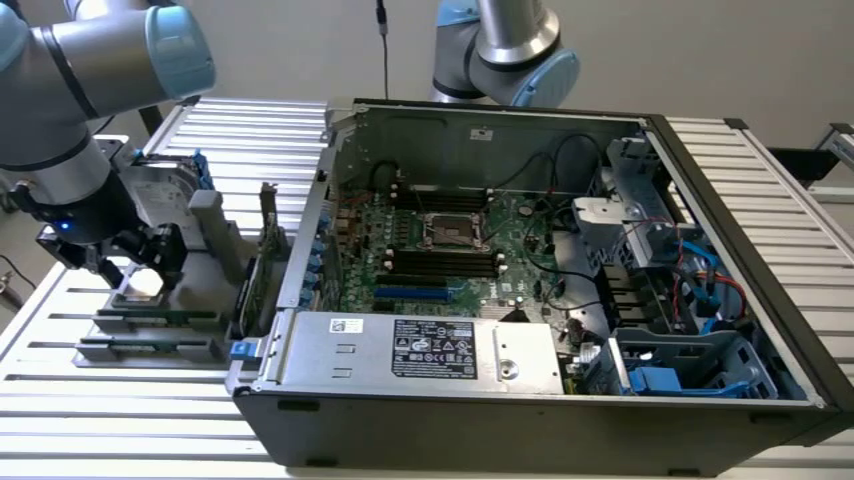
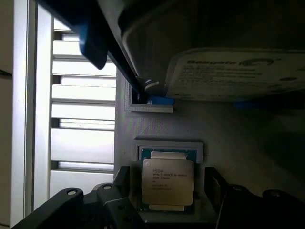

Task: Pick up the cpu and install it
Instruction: 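Pick up the cpu and move it towards the insertion slot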

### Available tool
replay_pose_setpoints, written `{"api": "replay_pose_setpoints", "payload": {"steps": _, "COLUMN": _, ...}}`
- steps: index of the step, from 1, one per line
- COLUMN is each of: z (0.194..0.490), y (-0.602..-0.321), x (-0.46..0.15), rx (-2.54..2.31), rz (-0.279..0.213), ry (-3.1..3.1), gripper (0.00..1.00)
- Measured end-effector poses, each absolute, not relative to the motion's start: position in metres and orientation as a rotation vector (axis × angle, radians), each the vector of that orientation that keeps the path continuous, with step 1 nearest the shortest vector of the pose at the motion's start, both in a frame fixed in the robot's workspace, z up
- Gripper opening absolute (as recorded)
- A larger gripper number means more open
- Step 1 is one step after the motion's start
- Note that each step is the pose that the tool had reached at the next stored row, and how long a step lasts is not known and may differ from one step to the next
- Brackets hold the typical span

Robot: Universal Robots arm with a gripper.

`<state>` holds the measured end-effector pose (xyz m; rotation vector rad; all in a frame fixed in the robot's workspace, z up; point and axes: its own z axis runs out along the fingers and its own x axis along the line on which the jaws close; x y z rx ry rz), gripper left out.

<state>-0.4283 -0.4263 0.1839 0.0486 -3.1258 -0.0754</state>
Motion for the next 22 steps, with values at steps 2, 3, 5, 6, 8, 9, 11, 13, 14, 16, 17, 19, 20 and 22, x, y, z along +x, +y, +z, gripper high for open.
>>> {"api": "replay_pose_setpoints", "payload": {"steps": 2, "z": 0.1839, "y": -0.4263, "x": -0.4283, "rx": 0.049, "rz": -0.075, "ry": -3.126, "gripper": 0.73}}
{"api": "replay_pose_setpoints", "payload": {"steps": 3, "z": 0.1839, "y": -0.4263, "x": -0.4283, "rx": 0.049, "rz": -0.075, "ry": -3.126, "gripper": 0.73}}
{"api": "replay_pose_setpoints", "payload": {"steps": 5, "z": 0.1838, "y": -0.4263, "x": -0.4282, "rx": 0.049, "rz": -0.075, "ry": -3.126, "gripper": 0.73}}
{"api": "replay_pose_setpoints", "payload": {"steps": 6, "z": 0.1838, "y": -0.4263, "x": -0.4283, "rx": 0.049, "rz": -0.075, "ry": -3.126, "gripper": 0.73}}
{"api": "replay_pose_setpoints", "payload": {"steps": 8, "z": 0.1838, "y": -0.4263, "x": -0.4282, "rx": 0.049, "rz": -0.075, "ry": -3.126, "gripper": 0.71}}
{"api": "replay_pose_setpoints", "payload": {"steps": 9, "z": 0.1838, "y": -0.4263, "x": -0.4282, "rx": 0.049, "rz": -0.075, "ry": -3.126, "gripper": 0.71}}
{"api": "replay_pose_setpoints", "payload": {"steps": 11, "z": 0.1838, "y": -0.4263, "x": -0.4283, "rx": 0.049, "rz": -0.075, "ry": -3.126, "gripper": 0.64}}
{"api": "replay_pose_setpoints", "payload": {"steps": 13, "z": 0.1838, "y": -0.4263, "x": -0.4283, "rx": 0.048, "rz": -0.075, "ry": -3.126, "gripper": 0.64}}
{"api": "replay_pose_setpoints", "payload": {"steps": 14, "z": 0.1838, "y": -0.4263, "x": -0.4282, "rx": 0.048, "rz": -0.075, "ry": -3.126, "gripper": 0.64}}
{"api": "replay_pose_setpoints", "payload": {"steps": 16, "z": 0.1838, "y": -0.4263, "x": -0.4282, "rx": 0.048, "rz": -0.075, "ry": -3.126, "gripper": 0.62}}
{"api": "replay_pose_setpoints", "payload": {"steps": 17, "z": 0.1838, "y": -0.4263, "x": -0.4283, "rx": 0.048, "rz": -0.075, "ry": -3.126, "gripper": 0.55}}
{"api": "replay_pose_setpoints", "payload": {"steps": 19, "z": 0.1838, "y": -0.4263, "x": -0.4282, "rx": 0.048, "rz": -0.075, "ry": -3.126, "gripper": 0.55}}
{"api": "replay_pose_setpoints", "payload": {"steps": 20, "z": 0.1838, "y": -0.4263, "x": -0.4283, "rx": 0.048, "rz": -0.075, "ry": -3.126, "gripper": 0.55}}
{"api": "replay_pose_setpoints", "payload": {"steps": 22, "z": 0.1843, "y": -0.4263, "x": -0.4282, "rx": 0.048, "rz": -0.075, "ry": -3.126, "gripper": 0.55}}
